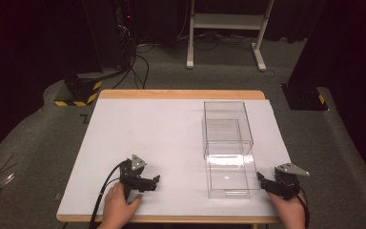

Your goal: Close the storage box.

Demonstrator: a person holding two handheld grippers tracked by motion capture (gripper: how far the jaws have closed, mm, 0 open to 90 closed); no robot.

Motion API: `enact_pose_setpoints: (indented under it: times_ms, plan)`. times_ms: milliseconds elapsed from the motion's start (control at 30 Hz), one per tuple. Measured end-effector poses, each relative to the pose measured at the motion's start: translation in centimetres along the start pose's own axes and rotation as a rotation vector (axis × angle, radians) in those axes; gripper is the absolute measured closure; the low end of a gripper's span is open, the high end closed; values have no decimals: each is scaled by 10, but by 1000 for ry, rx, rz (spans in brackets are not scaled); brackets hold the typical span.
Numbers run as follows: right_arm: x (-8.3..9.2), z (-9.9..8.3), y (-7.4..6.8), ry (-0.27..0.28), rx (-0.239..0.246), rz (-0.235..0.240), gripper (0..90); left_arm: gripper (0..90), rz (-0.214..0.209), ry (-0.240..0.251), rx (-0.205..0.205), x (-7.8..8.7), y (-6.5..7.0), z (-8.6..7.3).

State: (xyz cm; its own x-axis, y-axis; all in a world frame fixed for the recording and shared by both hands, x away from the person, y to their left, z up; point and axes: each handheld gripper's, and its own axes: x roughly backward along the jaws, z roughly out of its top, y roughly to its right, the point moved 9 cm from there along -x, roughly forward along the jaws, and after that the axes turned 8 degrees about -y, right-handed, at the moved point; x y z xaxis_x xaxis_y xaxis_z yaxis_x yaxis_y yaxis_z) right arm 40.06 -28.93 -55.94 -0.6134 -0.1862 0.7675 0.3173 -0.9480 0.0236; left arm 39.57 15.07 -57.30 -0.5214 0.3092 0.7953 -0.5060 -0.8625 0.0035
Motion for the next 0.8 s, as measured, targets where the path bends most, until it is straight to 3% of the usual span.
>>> enact_pose_setpoints:
  times_ms: [300, 800]
  plan:
    - [5, 2, -2, 25, 11, 17, 262, 6, 0, 0, 0, 0, 0, 0]
    - [30, 16, -7, 109, 17, 36, 260, 6, 0, 0, 0, 0, 0, 0]
